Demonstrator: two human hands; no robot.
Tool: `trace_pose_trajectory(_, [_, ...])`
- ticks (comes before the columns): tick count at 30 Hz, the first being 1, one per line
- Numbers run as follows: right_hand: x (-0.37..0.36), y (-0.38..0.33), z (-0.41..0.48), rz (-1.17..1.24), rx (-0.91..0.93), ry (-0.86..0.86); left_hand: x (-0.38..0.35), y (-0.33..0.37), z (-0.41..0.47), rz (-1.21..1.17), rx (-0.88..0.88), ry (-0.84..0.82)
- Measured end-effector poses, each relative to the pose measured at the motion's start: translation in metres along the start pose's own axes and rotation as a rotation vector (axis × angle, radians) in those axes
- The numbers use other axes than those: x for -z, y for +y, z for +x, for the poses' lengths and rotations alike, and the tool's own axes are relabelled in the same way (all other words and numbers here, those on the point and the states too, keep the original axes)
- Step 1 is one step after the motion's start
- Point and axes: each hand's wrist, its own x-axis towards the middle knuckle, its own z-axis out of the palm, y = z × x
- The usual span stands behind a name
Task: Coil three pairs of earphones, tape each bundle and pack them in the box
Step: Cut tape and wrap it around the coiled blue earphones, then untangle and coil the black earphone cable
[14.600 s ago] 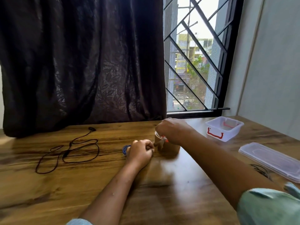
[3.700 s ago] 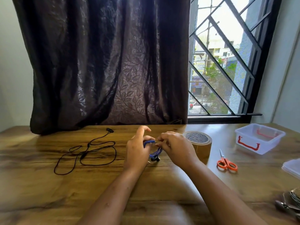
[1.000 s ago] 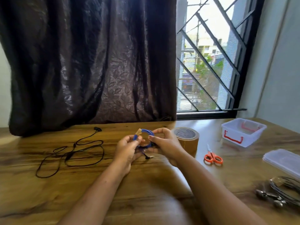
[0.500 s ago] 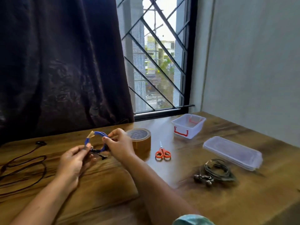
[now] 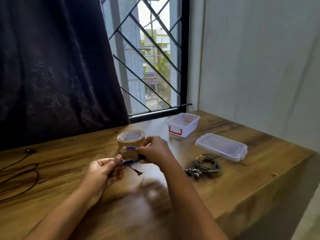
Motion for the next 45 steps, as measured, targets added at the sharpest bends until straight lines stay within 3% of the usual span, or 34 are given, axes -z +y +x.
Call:
trace_pose_trajectory(3, [0.033,0.014,-0.026,0.001,-0.059,0.064,-0.032,-0.003,-0.017,0.052,0.062,-0.069])
trace_pose_trajectory(5, [0.047,0.024,-0.034,-0.121,-0.077,0.143,-0.054,-0.009,-0.023,0.116,0.079,-0.079])
trace_pose_trajectory(14, [0.048,0.054,-0.051,-0.558,-0.048,0.311,-0.077,-0.030,-0.014,0.650,-0.015,0.170])
trace_pose_trajectory(18, [0.045,0.054,-0.052,-0.705,-0.048,0.338,-0.073,-0.028,-0.020,0.708,-0.049,0.217])
trace_pose_trajectory(24, [0.026,0.028,-0.071,-0.929,0.187,0.467,-0.019,-0.022,-0.023,0.755,-0.083,0.329])
trace_pose_trajectory(27, [-0.019,0.000,-0.076,-0.779,0.361,0.403,0.029,-0.014,-0.025,0.796,-0.103,0.480])
trace_pose_trajectory(31, [-0.104,-0.021,-0.075,-0.680,0.513,0.127,0.090,0.002,-0.041,1.038,-0.206,0.725])
trace_pose_trajectory(34, [-0.169,-0.021,-0.079,-0.674,0.608,-0.113,0.141,0.010,-0.055,1.396,-0.308,0.851])
trace_pose_trajectory(37, [-0.209,-0.019,-0.074,-0.700,0.685,-0.324,0.185,0.011,-0.060,1.705,-0.237,0.839])
trace_pose_trajectory(41, [-0.230,-0.028,-0.051,-0.695,0.704,-0.370,0.226,0.008,-0.045,1.538,0.035,0.791])
trace_pose_trajectory(45, [-0.241,-0.029,-0.035,-0.745,0.665,-0.390,0.231,0.013,-0.027,1.453,0.014,0.724])
